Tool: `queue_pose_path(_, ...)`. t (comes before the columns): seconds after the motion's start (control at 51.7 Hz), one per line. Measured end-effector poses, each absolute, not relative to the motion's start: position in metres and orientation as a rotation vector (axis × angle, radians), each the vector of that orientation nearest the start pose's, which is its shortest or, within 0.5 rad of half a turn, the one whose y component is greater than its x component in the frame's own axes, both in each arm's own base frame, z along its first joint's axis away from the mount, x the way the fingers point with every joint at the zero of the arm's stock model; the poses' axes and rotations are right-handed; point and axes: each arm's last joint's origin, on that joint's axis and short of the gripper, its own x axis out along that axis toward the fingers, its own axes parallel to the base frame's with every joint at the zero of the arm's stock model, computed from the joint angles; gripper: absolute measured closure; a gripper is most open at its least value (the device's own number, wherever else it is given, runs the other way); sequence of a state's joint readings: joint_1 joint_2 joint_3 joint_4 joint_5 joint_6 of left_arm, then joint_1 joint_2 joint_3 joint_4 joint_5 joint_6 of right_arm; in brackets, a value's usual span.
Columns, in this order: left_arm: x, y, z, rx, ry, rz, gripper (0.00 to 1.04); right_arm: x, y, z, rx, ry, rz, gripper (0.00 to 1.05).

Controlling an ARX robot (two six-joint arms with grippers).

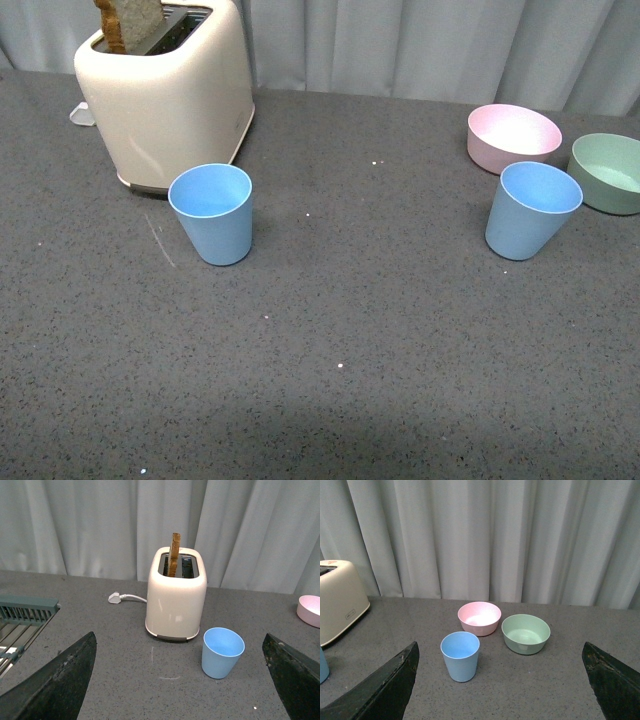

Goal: Stack blue cups with both arms

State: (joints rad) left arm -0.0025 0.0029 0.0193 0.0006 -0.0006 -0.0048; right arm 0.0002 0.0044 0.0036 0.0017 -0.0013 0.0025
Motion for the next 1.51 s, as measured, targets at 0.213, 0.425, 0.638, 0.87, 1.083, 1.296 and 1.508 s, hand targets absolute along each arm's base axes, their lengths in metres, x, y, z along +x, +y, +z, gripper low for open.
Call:
queue_pose_path(0.213, 0.097, 0.0, 0.17, -0.005, -0.017, -0.002, 0.07, 0.098, 0.0, 0.165, 0.002, -0.001, 0.002, 0.1)
queue_pose_path(0.425, 0.097, 0.0, 0.17, -0.005, -0.017, -0.002, 0.07, 0.098, 0.0, 0.165, 0.002, -0.001, 0.002, 0.1)
queue_pose_path(0.638, 0.097, 0.0, 0.17, -0.005, -0.017, -0.002, 0.07, 0.098, 0.0, 0.165, 0.002, -0.001, 0.002, 0.1)
queue_pose_path(0.87, 0.097, 0.0, 0.17, -0.005, -0.017, -0.002, 0.07, 0.098, 0.0, 0.165, 0.002, -0.001, 0.002, 0.1)
queue_pose_path(1.083, 0.112, 0.0, 0.155, -0.073, 0.281, 0.221, 0.07, 0.098, 0.0, 0.165, 0.002, -0.001, 0.002, 0.1)
queue_pose_path(1.296, 0.163, 0.0, 0.165, -0.186, 0.351, 0.172, 0.07, 0.098, 0.0, 0.165, 0.002, -0.001, 0.002, 0.1)
queue_pose_path(1.508, 0.237, -0.01, 0.154, -0.252, 0.564, 0.101, 0.07, 0.098, 0.0, 0.165, 0.002, -0.001, 0.002, 0.1)
